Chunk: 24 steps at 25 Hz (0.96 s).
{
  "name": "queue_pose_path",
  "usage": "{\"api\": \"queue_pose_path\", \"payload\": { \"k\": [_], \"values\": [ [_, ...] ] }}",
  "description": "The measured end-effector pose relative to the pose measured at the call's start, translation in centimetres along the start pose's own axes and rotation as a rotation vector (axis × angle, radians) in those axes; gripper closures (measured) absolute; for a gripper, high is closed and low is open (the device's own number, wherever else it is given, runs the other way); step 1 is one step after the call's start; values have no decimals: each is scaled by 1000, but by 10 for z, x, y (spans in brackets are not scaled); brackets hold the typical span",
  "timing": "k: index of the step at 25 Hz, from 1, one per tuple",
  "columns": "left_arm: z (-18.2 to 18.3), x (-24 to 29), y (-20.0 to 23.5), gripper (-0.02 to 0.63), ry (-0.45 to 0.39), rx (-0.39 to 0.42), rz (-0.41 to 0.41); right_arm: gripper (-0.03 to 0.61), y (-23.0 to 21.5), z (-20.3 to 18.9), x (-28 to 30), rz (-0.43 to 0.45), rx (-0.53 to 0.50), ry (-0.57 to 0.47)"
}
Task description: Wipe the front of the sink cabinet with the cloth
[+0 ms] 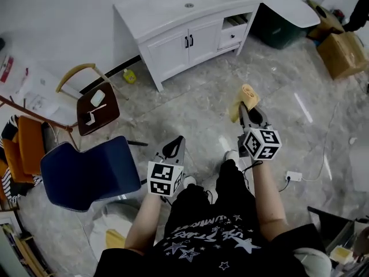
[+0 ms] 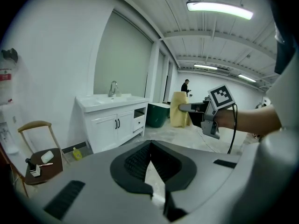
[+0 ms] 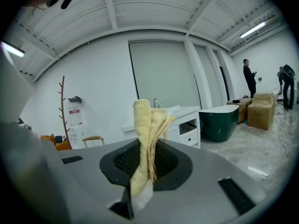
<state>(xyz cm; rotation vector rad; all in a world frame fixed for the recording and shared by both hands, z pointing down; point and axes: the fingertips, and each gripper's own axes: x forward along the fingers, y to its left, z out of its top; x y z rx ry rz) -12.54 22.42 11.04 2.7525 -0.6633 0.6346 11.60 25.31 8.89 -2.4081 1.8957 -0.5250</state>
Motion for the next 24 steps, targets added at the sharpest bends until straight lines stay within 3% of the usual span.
{"api": "queue_pose_path", "payload": {
  "k": [7, 14, 24],
  "values": [
    [15, -23, -39, 597, -5, 19, 43, 517, -20, 4, -71, 8, 56, 45],
    [27, -23, -93, 597, -42, -6, 61, 517, -40, 0, -114, 66, 14, 82],
    [34, -45, -85, 597, -55, 19, 89, 517, -9, 0, -118, 111, -11, 89]
  ]
}}
